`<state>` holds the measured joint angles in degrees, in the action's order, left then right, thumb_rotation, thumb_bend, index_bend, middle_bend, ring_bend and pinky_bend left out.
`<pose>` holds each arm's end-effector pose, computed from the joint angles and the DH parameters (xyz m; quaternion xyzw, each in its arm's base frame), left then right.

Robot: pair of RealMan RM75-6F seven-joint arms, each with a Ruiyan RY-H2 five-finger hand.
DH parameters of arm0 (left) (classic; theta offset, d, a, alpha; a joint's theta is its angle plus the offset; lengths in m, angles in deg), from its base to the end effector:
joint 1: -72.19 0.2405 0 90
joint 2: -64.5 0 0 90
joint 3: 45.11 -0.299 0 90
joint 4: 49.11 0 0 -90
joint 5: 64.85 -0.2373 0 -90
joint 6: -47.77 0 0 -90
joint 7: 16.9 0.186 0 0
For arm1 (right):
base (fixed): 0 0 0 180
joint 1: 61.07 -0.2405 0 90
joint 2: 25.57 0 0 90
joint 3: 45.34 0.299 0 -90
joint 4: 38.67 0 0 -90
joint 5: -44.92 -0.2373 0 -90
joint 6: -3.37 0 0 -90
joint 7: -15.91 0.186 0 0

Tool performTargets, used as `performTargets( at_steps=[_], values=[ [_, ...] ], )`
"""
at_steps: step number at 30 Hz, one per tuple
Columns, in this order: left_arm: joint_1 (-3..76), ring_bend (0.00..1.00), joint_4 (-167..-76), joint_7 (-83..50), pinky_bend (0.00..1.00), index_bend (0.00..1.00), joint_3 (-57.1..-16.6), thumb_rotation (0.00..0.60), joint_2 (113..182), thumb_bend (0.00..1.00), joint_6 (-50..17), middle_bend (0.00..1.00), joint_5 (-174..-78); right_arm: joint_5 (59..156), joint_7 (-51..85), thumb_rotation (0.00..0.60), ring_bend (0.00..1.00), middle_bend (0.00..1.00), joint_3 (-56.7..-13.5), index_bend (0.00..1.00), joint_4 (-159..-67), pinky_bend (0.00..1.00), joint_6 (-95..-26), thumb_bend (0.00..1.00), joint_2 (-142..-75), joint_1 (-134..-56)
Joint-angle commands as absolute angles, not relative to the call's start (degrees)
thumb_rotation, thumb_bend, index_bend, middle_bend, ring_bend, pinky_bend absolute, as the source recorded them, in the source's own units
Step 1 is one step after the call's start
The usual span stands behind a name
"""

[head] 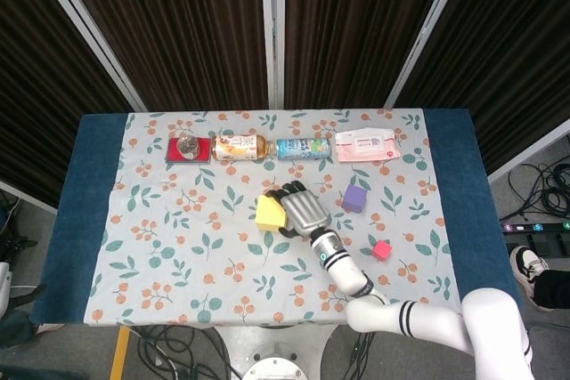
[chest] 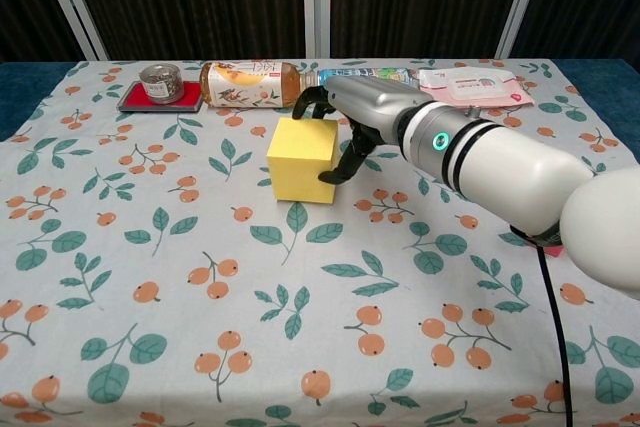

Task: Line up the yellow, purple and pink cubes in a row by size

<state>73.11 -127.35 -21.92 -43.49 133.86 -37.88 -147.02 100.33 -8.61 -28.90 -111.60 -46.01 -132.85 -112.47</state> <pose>-0.4370 0.1835 0.1521 -0.5603 -0.4106 -0.3260 0.6412 -0.0781 -0.4213 -0.1631 0.7475 -0.4164 0.3794 0.3519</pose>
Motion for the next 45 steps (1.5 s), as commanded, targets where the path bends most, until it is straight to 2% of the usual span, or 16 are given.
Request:
performTargets(
  at_steps=[1, 4, 8, 14, 19, 26, 30, 45],
  values=[
    [73.12, 0.17, -127.33, -21.90, 0.23, 0.33, -43.50, 0.600, 133.90, 0.07, -37.85, 0.33, -147.02, 100.97, -7.92, 0.600, 0.12, 0.30, -29.19, 0.32, -110.65, 0.10, -44.88, 0.18, -132.90, -113.19],
    [73.20, 0.17, -127.32, -21.87, 0.23, 0.33, -43.48, 0.600, 133.94, 0.07, -37.88, 0.33, -146.95, 101.00, -8.19, 0.600, 0.07, 0.24, -29.82, 0.26, -110.42, 0.08, -44.04, 0.18, -132.48, -113.61],
    [73.31, 0.17, -127.31, -21.86, 0.23, 0.33, -43.38, 0.600, 133.92, 0.07, -37.91, 0.33, -146.76, 101.43, -8.58, 0.600, 0.02, 0.15, -30.64, 0.11, -111.93, 0.05, -44.94, 0.17, -131.37, -113.12],
    [73.34, 0.17, -127.29, -21.87, 0.23, 0.33, -43.23, 0.600, 133.89, 0.07, -38.13, 0.33, -146.82, 101.65, -9.30, 0.600, 0.01, 0.12, -31.30, 0.04, -116.63, 0.05, -48.40, 0.17, -127.07, -110.87],
    [73.28, 0.17, -127.39, -22.00, 0.23, 0.33, -43.21, 0.600, 133.88, 0.07, -38.29, 0.33, -147.16, 100.42, -9.30, 0.600, 0.01, 0.15, -31.26, 0.04, -120.90, 0.05, -51.87, 0.16, -121.84, -107.86],
    [73.38, 0.17, -127.36, -22.00, 0.23, 0.33, -43.30, 0.600, 133.98, 0.07, -38.24, 0.33, -147.16, 93.86, -11.21, 0.600, 0.03, 0.23, -31.18, 0.19, -120.19, 0.05, -53.22, 0.16, -117.62, -105.27],
    [73.28, 0.17, -127.52, -21.85, 0.23, 0.33, -43.38, 0.600, 134.05, 0.07, -38.11, 0.33, -147.35, 91.41, -11.06, 0.600, 0.04, 0.26, -31.67, 0.26, -118.41, 0.05, -52.49, 0.16, -117.81, -104.66],
    [73.18, 0.17, -127.61, -21.53, 0.23, 0.33, -43.47, 0.600, 134.05, 0.07, -37.75, 0.33, -147.37, 88.02, -9.67, 0.600, 0.04, 0.28, -31.69, 0.29, -112.02, 0.05, -50.42, 0.16, -120.84, -104.58]
  ],
)
